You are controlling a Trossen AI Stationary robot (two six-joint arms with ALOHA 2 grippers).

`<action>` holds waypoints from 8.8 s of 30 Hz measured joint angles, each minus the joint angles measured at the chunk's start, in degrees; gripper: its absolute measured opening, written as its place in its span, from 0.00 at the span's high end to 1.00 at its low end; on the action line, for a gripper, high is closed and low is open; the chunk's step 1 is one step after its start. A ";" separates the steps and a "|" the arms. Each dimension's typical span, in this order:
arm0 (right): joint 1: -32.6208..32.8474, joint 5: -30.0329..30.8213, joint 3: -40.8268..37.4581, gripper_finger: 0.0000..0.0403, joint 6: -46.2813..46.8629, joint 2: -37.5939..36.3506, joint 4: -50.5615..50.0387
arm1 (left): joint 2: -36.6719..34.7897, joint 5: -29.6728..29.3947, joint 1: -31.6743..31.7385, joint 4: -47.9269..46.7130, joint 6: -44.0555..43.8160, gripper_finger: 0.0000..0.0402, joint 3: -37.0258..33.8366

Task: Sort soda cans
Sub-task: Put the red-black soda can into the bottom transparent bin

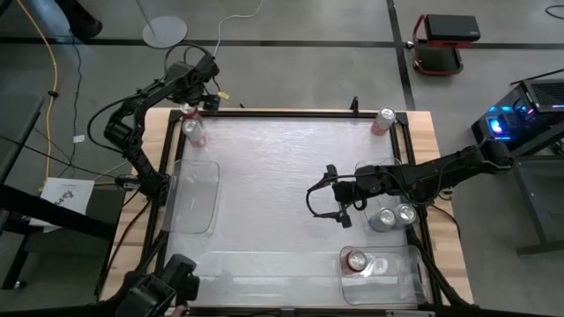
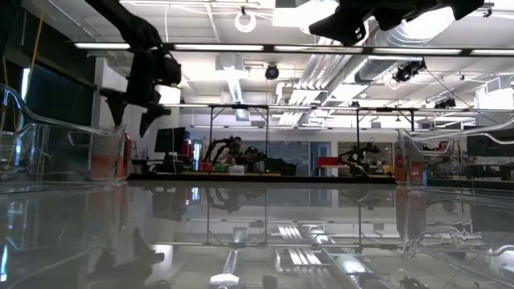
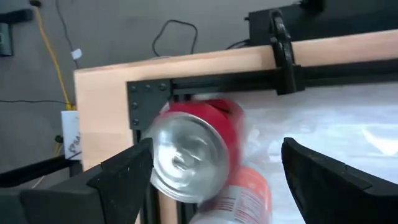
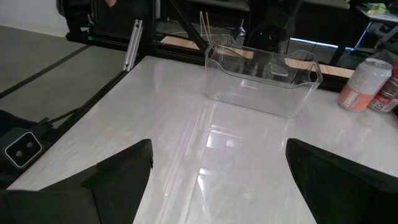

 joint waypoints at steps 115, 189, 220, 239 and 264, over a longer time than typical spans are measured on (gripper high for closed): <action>1.62 2.24 0.00 0.10 3.97 -6.07 -2.13 | -8.19 3.39 -5.44 -3.41 -0.72 0.28 0.04; 34.73 37.11 0.00 0.10 42.93 -21.54 -35.63 | 31.49 16.47 -76.70 -3.07 -7.37 0.13 40.33; 9.43 11.39 26.95 0.10 13.92 26.61 -27.74 | -4.44 -17.58 -91.96 -6.90 -45.41 0.12 -0.13; 9.27 11.14 34.99 0.29 21.26 38.62 -35.26 | -5.61 -25.68 -95.43 -0.29 -45.95 0.12 -7.78; 47.91 37.45 34.93 0.29 66.67 15.14 -42.43 | -5.61 -27.73 -95.45 10.21 -35.36 0.12 -7.76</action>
